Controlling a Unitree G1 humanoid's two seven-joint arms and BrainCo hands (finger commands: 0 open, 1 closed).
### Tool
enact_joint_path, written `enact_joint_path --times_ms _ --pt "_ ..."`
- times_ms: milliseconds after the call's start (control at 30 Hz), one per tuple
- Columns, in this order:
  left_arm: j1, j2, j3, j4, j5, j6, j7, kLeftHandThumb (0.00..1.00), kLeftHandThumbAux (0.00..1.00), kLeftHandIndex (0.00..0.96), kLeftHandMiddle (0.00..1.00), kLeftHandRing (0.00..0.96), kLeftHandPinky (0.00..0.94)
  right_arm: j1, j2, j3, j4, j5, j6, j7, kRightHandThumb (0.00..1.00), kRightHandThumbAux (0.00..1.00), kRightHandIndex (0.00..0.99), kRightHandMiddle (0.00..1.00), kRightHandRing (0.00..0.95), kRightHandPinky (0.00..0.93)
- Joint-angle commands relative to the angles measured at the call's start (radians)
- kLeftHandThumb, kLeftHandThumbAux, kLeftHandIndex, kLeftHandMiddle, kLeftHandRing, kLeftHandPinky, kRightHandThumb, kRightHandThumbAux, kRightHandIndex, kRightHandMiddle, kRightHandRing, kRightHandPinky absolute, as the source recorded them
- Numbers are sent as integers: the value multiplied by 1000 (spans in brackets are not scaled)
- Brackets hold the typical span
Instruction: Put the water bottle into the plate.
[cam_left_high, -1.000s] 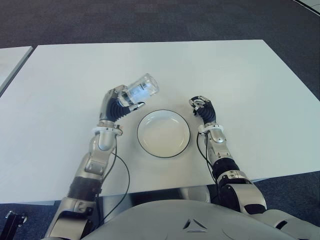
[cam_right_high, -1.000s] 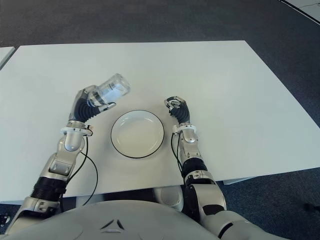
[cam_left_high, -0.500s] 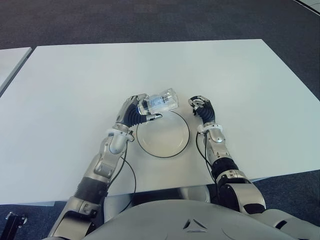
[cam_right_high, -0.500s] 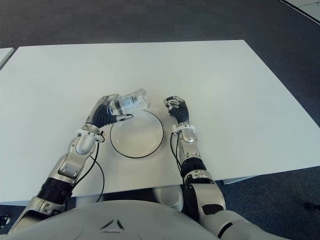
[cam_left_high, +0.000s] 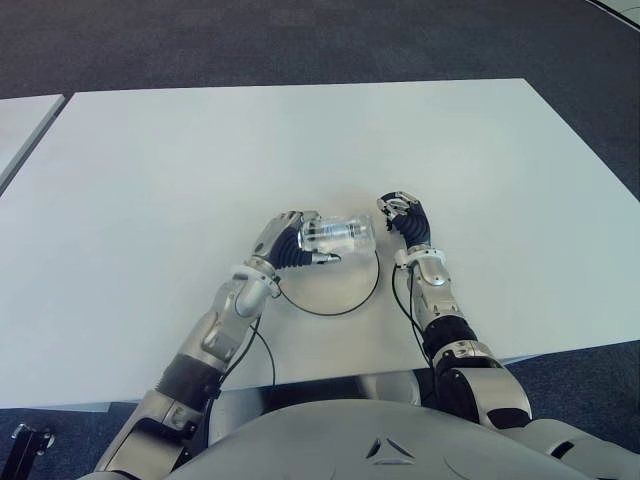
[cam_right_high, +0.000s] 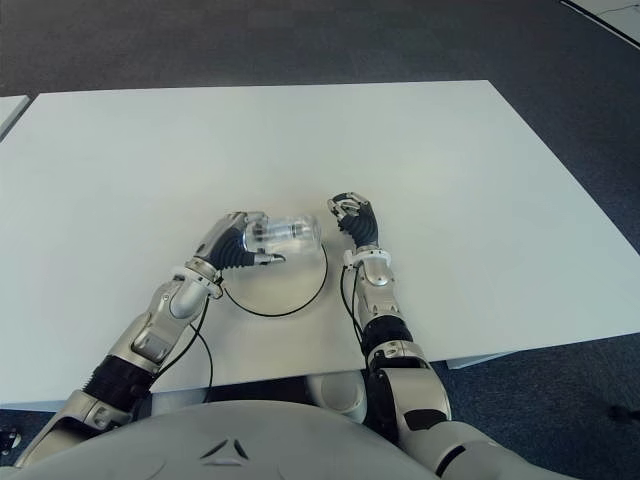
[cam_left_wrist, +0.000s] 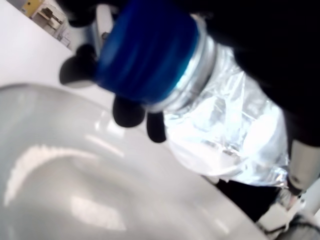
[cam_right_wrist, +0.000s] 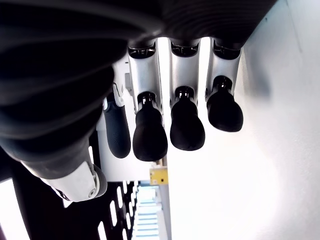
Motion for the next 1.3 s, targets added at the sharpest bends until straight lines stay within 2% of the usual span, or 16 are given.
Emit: enact_joint_path --times_ms 33,267,467,667,700,767,933,1000,1067,1167,1300 --pt "-16 19 -18 15 52 4 8 747 697 443 867 868 837 60 3 3 65 -8 63 -3 702 729 438 793 778 764" --pt "-24 30 -48 58 139 34 33 746 697 443 861 862 834 59 2 2 69 -5 62 3 700 730 438 790 776 752" --pt "-36 36 -78 88 248 75 106 744 697 443 857 857 851 59 4 0 71 -4 58 1 700 730 438 792 775 762" --pt "-40 34 -92 107 305 116 168 742 696 443 815 819 802 59 2 0 76 -5 57 1 700 729 439 792 779 750" --pt "-40 33 -94 108 308 122 175 782 683 434 731 799 773 59 2 0 77 -5 58 1 700 729 439 791 778 748" --pt "-40 31 -95 110 312 130 186 825 669 425 643 772 736 59 1 0 78 -6 58 0 700 729 439 790 777 747" --pt "-49 30 -104 138 316 128 218 847 660 417 592 712 659 60 2 0 79 -5 57 1 700 729 438 789 776 752" --pt "-55 35 -111 149 321 122 227 846 662 408 580 666 614 60 2 -2 80 -2 57 4 700 729 438 788 776 748" --pt "-62 44 -119 156 327 114 231 839 668 400 519 500 482 60 3 -3 80 1 56 8 700 730 438 786 774 744" --pt "-70 54 -128 160 332 108 228 731 576 264 344 333 329 60 3 -5 82 2 54 12 700 730 438 784 772 744" --pt "-76 61 -135 162 334 106 231 657 568 159 225 211 208 59 4 -7 84 4 51 15 700 730 438 785 771 750"
